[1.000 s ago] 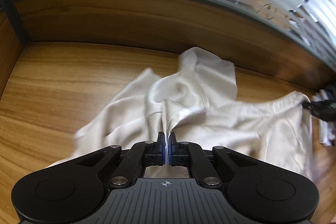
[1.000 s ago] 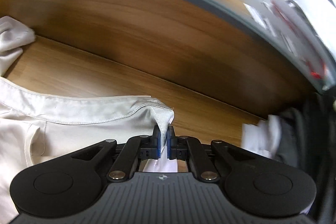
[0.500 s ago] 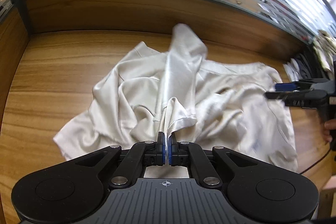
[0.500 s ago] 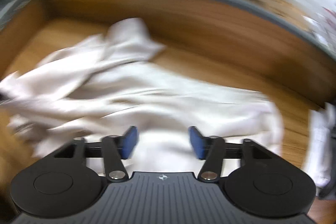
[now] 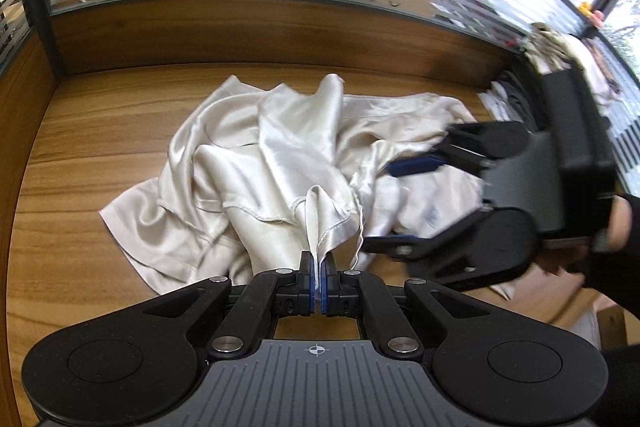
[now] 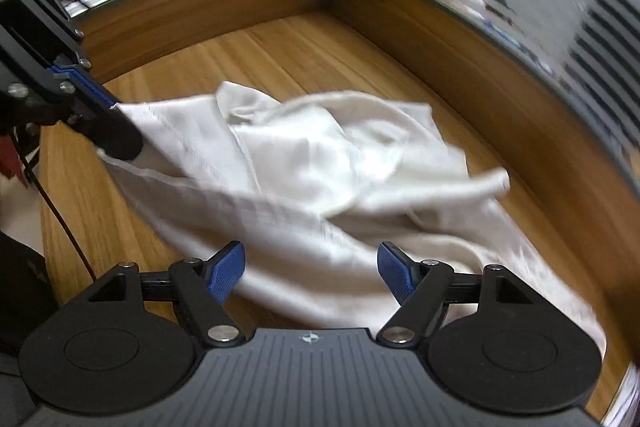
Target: Fold clothes
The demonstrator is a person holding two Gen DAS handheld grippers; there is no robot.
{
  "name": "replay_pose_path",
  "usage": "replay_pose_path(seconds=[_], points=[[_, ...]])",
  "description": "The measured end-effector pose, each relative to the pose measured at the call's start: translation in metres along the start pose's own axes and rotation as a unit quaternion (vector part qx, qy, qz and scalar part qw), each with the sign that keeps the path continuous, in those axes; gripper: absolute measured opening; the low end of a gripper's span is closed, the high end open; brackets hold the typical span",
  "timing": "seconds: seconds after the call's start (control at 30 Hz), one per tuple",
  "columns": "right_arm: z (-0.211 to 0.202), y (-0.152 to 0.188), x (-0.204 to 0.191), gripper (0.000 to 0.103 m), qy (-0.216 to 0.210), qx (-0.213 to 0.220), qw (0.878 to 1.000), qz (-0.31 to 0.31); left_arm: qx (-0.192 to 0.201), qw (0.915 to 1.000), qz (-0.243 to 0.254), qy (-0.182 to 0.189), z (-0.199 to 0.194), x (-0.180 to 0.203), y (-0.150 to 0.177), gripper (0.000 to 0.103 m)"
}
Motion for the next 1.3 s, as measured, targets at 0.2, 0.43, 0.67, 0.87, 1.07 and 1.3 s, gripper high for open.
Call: replay_pose_path(seconds=[0.2,0.43,0.67,0.87,1.07,1.3], points=[[0.001,0.016,-0.018,0.004,-0.042,-0.046,0.998,0.016,-0.009,0.9997,0.018,0.014,-0.006,0.009,0.019,0.005],[-0.006,0.049,-0.019,0.004,-0.075,-0.102,0.989,0.073,-0.061,0.9959,0.054,0.039,0.002,0.007,0.06,0.005],[-0.009,0.08,-0.005,0.021,-0.064,-0.133,0.981,0.126,-0.136,0.9867,0.072,0.053,0.018,0.009,0.109,0.005],[0.006,0.059,0.038,0.034,-0.016,-0.12,0.985,0.126,-0.162,0.9842,0.059,0.042,0.019,0.017,0.147,0.005],[0.024,0.028,0.087,0.041,0.04,-0.1,0.987,0.117,-0.172,0.9849,0.0,0.016,0.014,0.021,0.172,0.004],[0.053,-0.013,0.13,0.047,0.076,-0.08,0.99,0.091,-0.2,0.9768,-0.075,-0.01,0.017,0.022,0.199,0.005]])
Point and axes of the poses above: each gripper's, at about its wrist camera, not at the fingertips, and z roughly the way its jaws point, x to its right, y to its underside, the point moved 2 cm from there along z, roughly the way its jaws point, and after that the axes turned 13 degrees about z, right-handed, at the moved point
